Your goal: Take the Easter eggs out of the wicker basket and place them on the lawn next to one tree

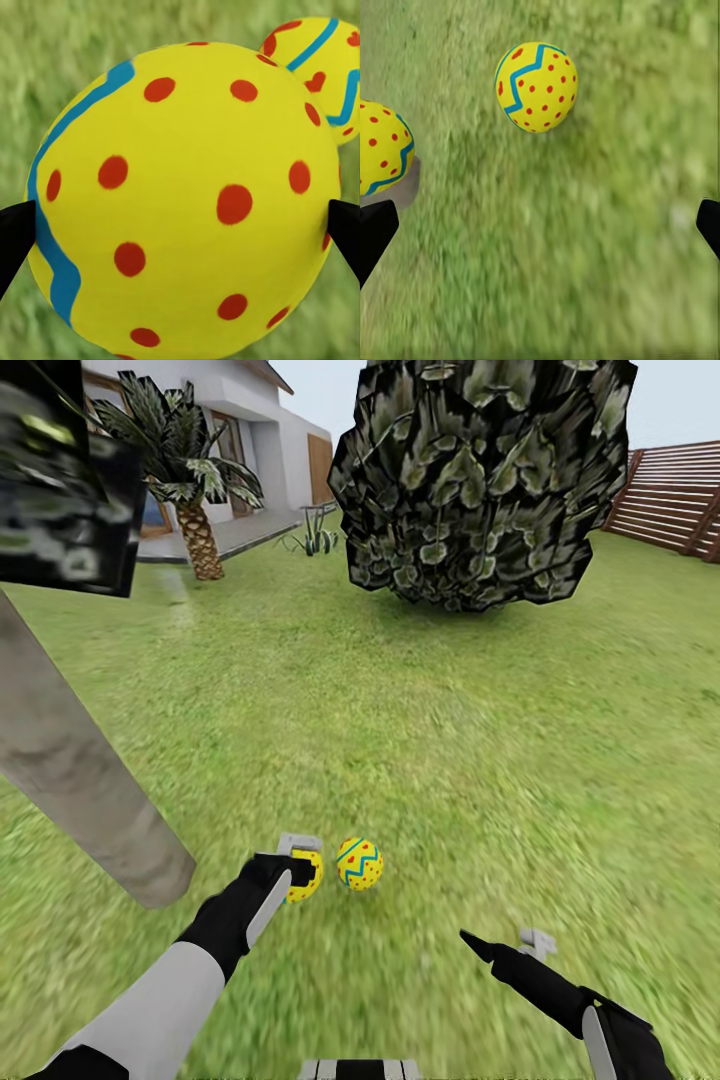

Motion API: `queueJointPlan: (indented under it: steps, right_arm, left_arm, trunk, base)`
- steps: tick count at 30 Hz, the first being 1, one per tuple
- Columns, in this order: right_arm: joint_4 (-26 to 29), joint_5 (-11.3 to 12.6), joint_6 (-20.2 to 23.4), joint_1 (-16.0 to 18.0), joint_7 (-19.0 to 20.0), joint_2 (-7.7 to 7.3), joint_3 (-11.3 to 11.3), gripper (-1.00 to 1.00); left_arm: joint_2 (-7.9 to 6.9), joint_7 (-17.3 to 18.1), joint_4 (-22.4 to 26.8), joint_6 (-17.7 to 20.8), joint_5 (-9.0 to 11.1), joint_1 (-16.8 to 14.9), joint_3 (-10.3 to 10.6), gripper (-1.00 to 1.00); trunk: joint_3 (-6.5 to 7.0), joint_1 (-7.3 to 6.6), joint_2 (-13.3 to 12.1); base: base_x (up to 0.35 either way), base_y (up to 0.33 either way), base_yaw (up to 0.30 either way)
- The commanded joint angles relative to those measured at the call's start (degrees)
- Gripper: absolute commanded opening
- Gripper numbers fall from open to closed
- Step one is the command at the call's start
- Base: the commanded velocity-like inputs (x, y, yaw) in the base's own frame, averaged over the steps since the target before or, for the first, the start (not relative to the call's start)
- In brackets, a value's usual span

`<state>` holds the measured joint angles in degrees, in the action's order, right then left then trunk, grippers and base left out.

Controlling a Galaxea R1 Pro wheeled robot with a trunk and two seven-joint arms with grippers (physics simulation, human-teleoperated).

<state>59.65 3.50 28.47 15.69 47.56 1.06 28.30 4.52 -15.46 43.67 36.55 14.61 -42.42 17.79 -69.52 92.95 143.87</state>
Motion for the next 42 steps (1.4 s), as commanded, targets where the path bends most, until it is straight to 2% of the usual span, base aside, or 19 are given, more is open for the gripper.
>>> queueJointPlan:
  steps: [1,15,31,42]
  right_arm:
    - [0.03,0.37,0.54,0.05,0.11,0.06,0.17,1.0]
    - [0.02,0.36,0.54,0.04,0.08,0.08,0.12,1.0]
    - [-0.06,0.28,0.54,0.06,0.07,0.08,0.13,1.0]
    - [-0.06,0.28,0.54,0.08,0.07,0.08,0.09,1.0]
  left_arm:
    - [-0.03,-0.53,0.08,0.16,0.59,-0.03,0.17,-1.0]
    - [-0.08,-0.45,0.95,-2.64,0.68,0.22,0.22,-1.0]
    - [-0.12,-0.43,1.07,-3.63,0.6,0.32,0.34,-1.0]
    - [-0.12,-0.53,1.04,-3.86,0.58,0.32,0.31,-1.0]
  trunk:
    - [-0.27,0.01,0.04]
    - [-3.38,0.37,0.22]
    - [-6.92,0.78,0.44]
    - [-6.92,0.78,0.44]
  base:
    - [0.0,0.0,0.0]
    - [0.0,0.0,0.0]
    - [0.0,0.0,0.0]
    - [0.029,0.01,0.0]
